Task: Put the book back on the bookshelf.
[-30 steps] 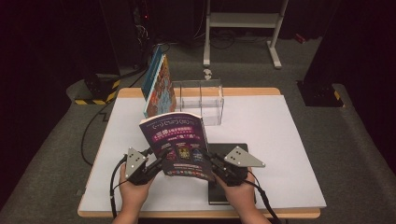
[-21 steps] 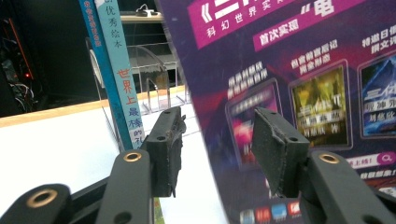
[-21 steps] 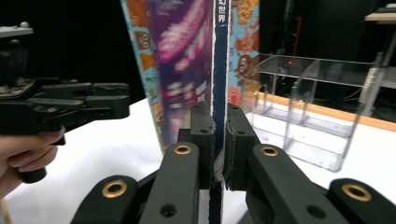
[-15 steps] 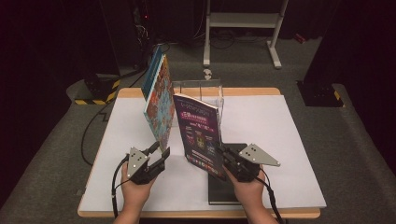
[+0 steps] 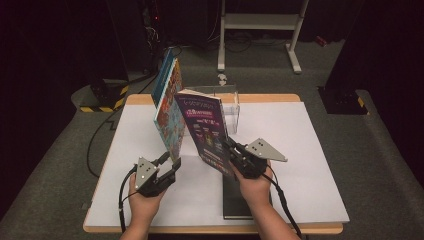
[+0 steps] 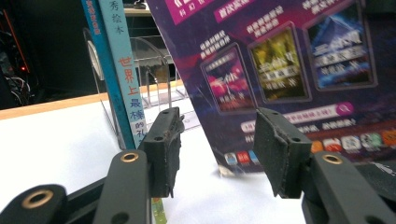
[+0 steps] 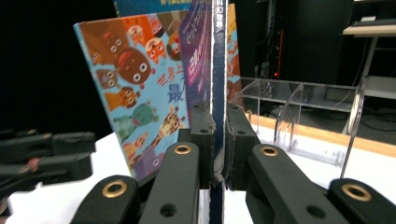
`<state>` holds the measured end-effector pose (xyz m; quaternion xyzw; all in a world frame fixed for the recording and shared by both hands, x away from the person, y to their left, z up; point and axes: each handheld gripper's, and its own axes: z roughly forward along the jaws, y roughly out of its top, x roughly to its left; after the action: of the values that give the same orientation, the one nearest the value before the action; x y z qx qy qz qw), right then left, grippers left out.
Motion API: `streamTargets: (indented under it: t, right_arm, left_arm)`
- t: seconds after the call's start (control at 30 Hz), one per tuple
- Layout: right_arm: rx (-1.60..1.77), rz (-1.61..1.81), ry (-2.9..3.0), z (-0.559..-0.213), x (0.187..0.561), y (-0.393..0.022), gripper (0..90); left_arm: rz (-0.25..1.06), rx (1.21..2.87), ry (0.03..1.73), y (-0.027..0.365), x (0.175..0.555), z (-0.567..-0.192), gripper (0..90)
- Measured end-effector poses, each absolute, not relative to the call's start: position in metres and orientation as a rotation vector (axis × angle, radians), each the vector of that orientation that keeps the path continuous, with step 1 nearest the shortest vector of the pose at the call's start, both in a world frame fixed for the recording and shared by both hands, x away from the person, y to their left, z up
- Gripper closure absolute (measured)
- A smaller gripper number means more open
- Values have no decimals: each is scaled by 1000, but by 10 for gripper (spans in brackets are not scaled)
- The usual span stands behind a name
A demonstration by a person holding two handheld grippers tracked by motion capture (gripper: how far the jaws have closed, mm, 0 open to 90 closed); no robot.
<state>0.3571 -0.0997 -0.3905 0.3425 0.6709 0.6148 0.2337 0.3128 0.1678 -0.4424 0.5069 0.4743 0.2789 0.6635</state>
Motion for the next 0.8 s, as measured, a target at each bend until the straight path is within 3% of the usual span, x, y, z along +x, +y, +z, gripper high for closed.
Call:
streamTargets:
  t: [0.23, 0.8]
  right_arm:
    - [965, 1682, 1822, -392, 370, -96, 841]
    - [943, 1637, 1806, -411, 336, -101, 837]
  left_arm:
    - [624, 1143, 1073, 169, 313, -443, 514]
    - [551, 1167, 1018, 155, 309, -431, 408]
